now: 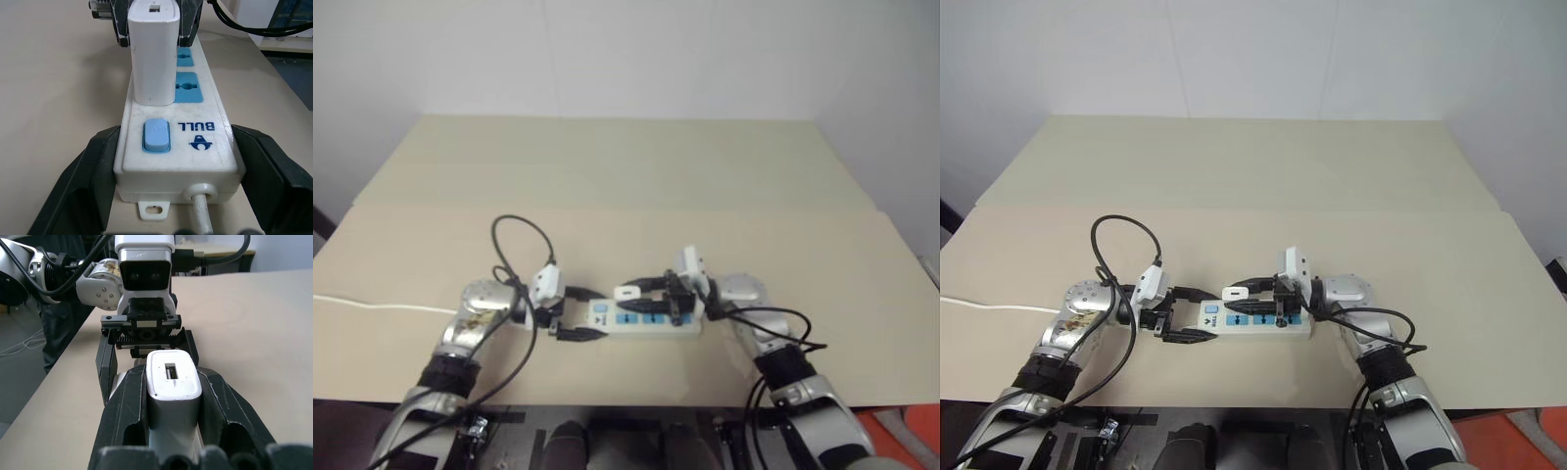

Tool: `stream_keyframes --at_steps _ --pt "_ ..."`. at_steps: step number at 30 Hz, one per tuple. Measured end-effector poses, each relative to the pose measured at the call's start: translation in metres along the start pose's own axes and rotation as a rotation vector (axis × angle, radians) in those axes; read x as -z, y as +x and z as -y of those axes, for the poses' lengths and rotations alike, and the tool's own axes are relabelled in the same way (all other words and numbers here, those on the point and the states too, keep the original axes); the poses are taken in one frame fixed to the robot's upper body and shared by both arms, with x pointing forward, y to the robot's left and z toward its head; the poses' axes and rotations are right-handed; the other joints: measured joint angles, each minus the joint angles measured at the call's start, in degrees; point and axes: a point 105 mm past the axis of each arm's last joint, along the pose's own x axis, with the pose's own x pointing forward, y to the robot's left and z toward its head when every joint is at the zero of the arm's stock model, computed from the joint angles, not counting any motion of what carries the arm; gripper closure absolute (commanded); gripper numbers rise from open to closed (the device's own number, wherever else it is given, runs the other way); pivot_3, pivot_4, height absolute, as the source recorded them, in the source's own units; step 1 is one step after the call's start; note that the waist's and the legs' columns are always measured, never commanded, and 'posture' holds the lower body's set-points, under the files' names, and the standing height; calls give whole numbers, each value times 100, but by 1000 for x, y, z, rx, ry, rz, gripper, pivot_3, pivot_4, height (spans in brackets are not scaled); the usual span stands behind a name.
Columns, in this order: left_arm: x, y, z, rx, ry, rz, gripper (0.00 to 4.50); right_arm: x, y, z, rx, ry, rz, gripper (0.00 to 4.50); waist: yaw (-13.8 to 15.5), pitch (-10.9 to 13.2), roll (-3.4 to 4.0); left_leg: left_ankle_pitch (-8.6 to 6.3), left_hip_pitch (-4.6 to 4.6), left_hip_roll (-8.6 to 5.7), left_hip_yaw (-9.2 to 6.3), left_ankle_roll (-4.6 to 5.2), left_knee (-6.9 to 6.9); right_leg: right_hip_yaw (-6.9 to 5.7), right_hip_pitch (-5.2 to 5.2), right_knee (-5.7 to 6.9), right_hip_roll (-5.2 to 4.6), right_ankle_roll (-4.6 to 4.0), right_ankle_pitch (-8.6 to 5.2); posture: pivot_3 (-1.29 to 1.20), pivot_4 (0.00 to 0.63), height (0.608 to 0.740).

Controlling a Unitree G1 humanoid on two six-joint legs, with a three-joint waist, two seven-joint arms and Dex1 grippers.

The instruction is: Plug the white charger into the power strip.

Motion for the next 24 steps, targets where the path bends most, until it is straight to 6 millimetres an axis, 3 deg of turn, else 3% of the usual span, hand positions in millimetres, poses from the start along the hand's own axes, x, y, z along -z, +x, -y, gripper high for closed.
stream_keyframes --at_steps 10,20,24 --pt "0 0 0 -1 -3 -1 1262 -2 -1 1 -10 22 -36 3377 -2 0 0 0 10 0 0 0 0 -1 14 -5 1 0 0 0 150 740" --pt "0 -1 0 2 1 -1 1262 8 -26 12 81 35 -97 29 -8 0 -1 -1 10 3 0 0 -5 -2 16 -13 2 0 0 0 150 740" --pt "0 -1 0 2 2 -1 1262 8 -26 12 87 21 -92 29 -11 0 -1 -1 10 3 0 0 -5 -2 16 -13 2 0 0 0 150 740"
